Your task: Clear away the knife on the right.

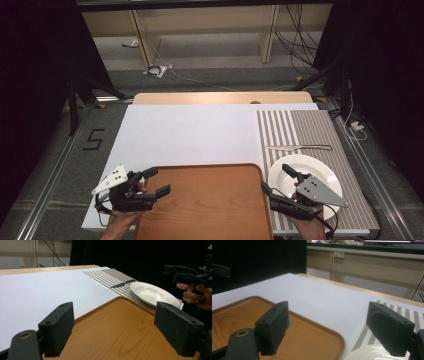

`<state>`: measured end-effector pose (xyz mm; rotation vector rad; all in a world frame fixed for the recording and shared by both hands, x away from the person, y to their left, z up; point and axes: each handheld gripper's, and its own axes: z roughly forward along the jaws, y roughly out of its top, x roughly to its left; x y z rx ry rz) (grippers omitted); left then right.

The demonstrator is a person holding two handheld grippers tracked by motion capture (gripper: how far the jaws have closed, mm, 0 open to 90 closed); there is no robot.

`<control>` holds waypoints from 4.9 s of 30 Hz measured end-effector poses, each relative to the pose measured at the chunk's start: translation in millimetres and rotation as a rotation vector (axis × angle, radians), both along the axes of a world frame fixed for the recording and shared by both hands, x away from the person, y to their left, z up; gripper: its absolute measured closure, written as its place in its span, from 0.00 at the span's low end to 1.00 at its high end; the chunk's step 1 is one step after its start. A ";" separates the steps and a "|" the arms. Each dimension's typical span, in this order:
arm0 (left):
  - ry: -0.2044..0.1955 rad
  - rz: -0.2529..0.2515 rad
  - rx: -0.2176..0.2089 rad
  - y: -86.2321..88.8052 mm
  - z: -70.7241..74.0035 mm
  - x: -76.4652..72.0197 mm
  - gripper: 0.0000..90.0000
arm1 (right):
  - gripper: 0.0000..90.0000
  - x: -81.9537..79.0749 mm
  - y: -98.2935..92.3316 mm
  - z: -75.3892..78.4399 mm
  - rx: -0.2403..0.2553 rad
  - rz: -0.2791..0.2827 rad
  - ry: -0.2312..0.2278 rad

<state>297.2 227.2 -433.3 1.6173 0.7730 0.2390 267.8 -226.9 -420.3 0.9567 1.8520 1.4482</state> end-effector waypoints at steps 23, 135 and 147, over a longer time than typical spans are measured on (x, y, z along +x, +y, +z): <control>-0.002 0.001 -0.003 0.6 0.4 0.3 0.18 | 0.23 2.3 -5.6 2.7 -0.059 -0.038 -0.025; 0.014 0.017 -0.004 1.8 -2.5 3.6 0.19 | 0.54 244.4 -101.5 -26.9 -0.842 -0.123 0.874; 0.014 0.012 -0.001 1.2 -2.6 3.4 0.19 | 0.56 250.6 -100.3 -29.0 -0.871 -0.093 0.893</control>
